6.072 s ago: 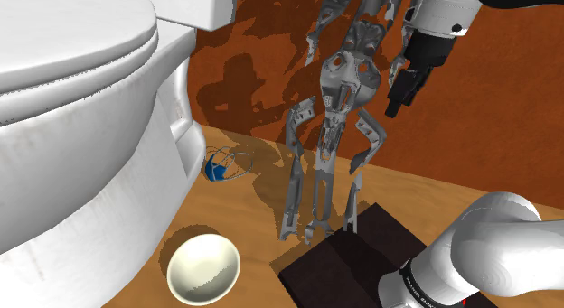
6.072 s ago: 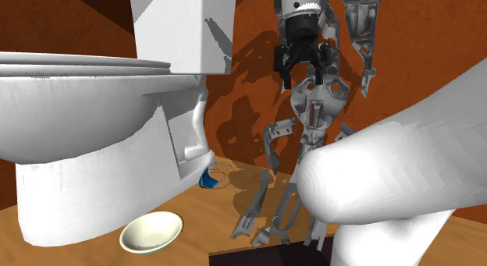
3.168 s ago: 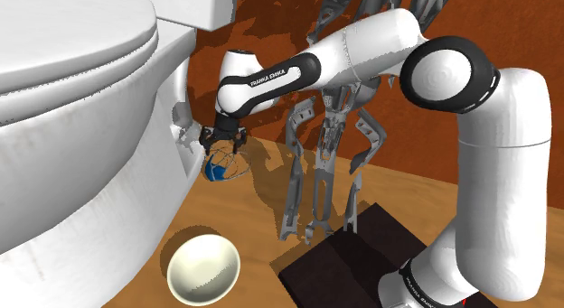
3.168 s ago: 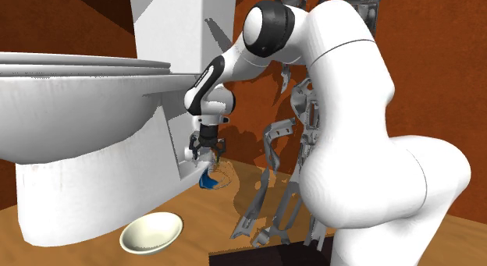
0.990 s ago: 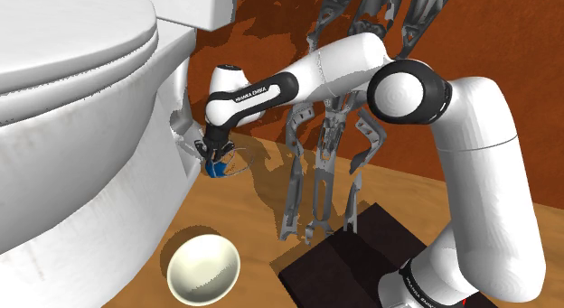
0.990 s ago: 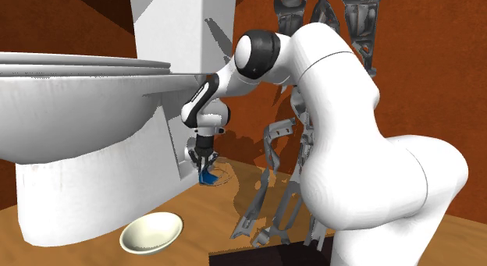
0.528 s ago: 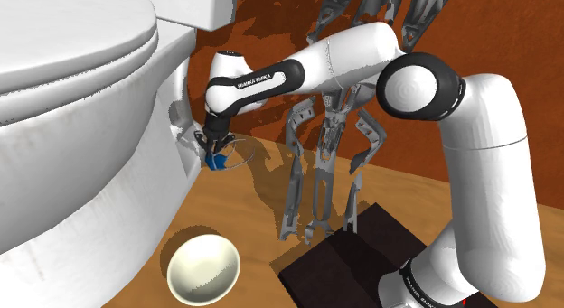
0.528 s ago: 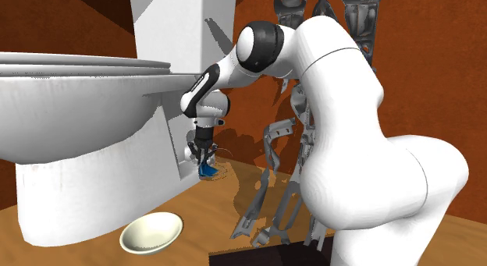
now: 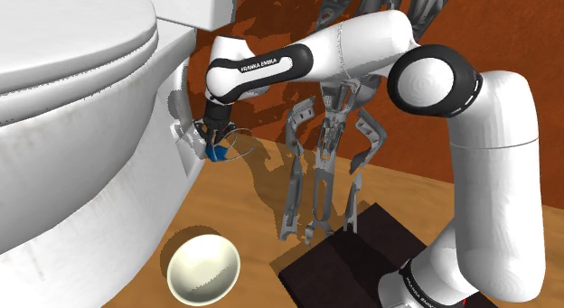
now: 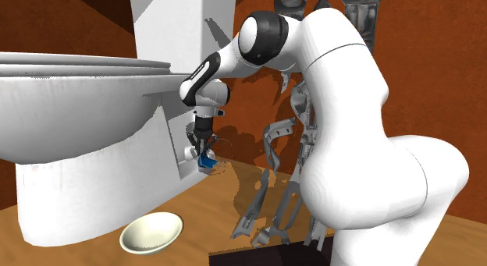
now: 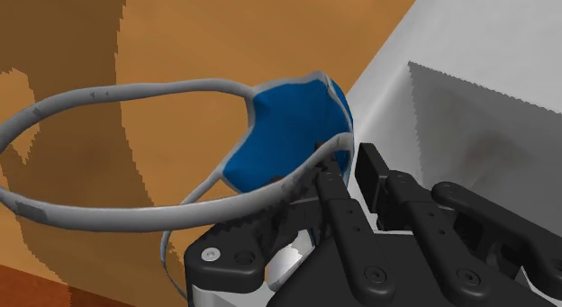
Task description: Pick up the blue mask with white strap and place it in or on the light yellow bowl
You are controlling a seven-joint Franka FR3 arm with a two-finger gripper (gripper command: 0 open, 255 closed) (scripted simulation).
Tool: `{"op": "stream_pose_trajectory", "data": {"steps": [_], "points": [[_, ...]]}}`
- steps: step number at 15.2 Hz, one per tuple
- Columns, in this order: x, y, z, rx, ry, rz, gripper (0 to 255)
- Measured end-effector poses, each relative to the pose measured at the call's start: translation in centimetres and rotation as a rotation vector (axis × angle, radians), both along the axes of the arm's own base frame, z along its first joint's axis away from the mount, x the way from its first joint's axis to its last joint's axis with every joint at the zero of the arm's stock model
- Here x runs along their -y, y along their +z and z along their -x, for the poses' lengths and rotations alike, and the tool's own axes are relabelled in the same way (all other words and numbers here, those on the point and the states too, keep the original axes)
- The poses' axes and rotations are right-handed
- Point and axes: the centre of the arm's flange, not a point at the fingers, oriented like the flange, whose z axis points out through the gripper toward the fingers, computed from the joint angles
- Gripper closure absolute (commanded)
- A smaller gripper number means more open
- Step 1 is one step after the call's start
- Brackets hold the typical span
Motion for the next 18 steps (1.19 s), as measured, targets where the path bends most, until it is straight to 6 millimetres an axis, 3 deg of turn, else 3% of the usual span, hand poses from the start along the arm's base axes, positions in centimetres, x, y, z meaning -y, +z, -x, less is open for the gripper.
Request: {"op": "stream_pose_trajectory", "data": {"steps": [3, 5, 18], "points": [[0.0, 1.7, -0.1, 0.000, 0.000, 0.000, 255], [-0.7, 2.0, 1.1, 0.000, 0.000, 0.000, 255], [-10.1, 3.4, 15.1, 0.000, 0.001, 0.000, 255]]}}
